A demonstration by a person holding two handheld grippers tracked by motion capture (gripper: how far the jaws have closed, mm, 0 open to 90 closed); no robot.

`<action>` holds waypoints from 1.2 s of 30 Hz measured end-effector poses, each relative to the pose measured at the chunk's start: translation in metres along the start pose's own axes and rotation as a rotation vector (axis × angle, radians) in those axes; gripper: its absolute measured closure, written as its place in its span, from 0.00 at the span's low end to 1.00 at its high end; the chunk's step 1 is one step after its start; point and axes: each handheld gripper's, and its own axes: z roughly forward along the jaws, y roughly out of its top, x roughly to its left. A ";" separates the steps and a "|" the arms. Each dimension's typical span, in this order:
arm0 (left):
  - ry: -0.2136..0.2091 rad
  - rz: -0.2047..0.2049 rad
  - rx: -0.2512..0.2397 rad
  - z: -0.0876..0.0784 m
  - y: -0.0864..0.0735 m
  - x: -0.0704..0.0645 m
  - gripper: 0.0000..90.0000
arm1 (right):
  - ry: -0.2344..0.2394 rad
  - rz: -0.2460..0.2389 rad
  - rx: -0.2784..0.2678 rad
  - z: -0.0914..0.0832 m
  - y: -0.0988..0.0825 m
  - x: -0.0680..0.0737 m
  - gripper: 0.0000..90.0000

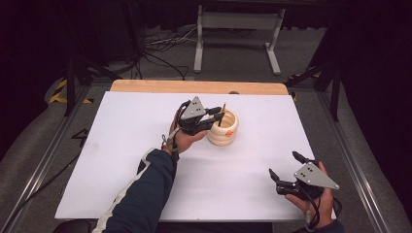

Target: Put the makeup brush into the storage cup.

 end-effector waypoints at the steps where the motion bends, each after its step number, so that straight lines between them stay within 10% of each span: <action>1: 0.009 0.012 -0.003 -0.003 0.002 0.000 0.80 | 0.000 0.001 0.000 0.000 0.000 0.000 0.10; 36: 0.128 0.067 0.003 -0.056 0.016 -0.024 0.10 | 0.004 -0.016 0.009 0.000 0.000 0.002 0.10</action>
